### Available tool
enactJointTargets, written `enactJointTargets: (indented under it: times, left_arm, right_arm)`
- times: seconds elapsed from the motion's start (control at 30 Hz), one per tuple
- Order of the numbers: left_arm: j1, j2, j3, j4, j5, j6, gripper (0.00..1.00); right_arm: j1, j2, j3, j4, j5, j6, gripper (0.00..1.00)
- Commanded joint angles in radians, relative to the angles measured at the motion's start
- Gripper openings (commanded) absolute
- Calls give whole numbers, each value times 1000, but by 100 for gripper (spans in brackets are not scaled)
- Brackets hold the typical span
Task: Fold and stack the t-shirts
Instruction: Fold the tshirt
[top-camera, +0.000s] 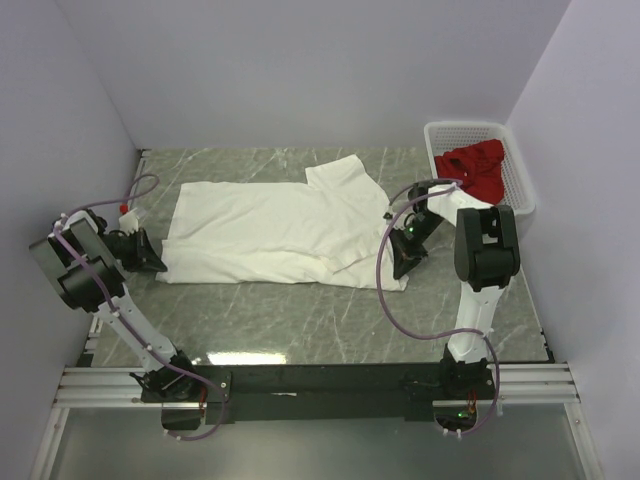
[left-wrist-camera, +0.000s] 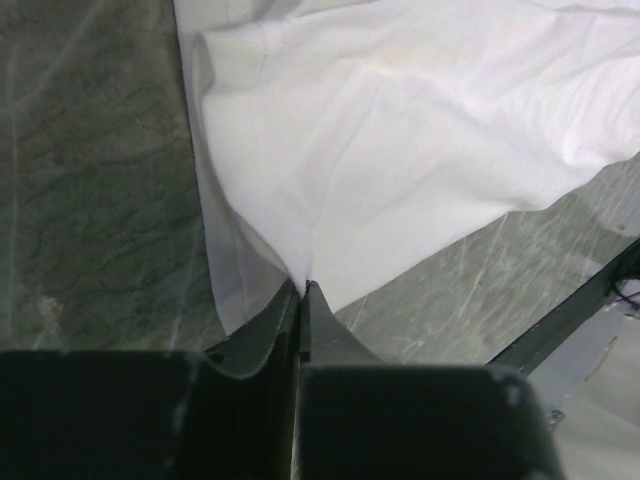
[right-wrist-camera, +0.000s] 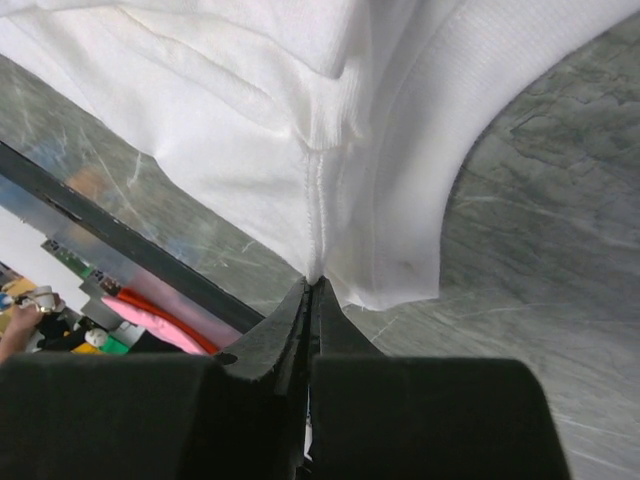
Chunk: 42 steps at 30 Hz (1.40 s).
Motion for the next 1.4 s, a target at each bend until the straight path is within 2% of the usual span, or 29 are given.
enactJointTargets:
  times: [0.0, 0.03, 0.33, 0.57, 0.77, 0.93, 1.1, 1.33, 1.37]
  left_arm:
    - [-1, 4, 43, -17, 7, -2, 3]
    - [-1, 2, 53, -33, -4, 3, 1]
    - [2, -48, 79, -158, -110, 132, 1]
    - [9, -91, -60, -86, -200, 184, 0]
    - [21, -163, -210, 43, -225, 250, 0]
    - [30, -182, -175, -35, -153, 302, 0]
    - [35, -188, -206, -41, -203, 334, 0]
    - [38, -217, -313, -11, -232, 348, 0]
    - [39, -228, -319, -8, -232, 345, 5]
  right_arm:
    - [-14, -1, 37, -21, -4, -23, 0]
    - [-17, -7, 42, -36, -1, -26, 0]
    - [-34, -73, 39, -125, 163, -117, 0]
    - [-33, -64, -51, -80, 223, -123, 0]
    - [-33, -37, -45, -63, 220, -115, 0]
    - [-33, -85, -50, -110, 219, -140, 0]
    - [-33, -140, -156, -80, 281, -146, 0]
    - [-28, -123, -177, -33, 255, -117, 0]
    - [-30, -123, -179, -38, 250, -120, 0]
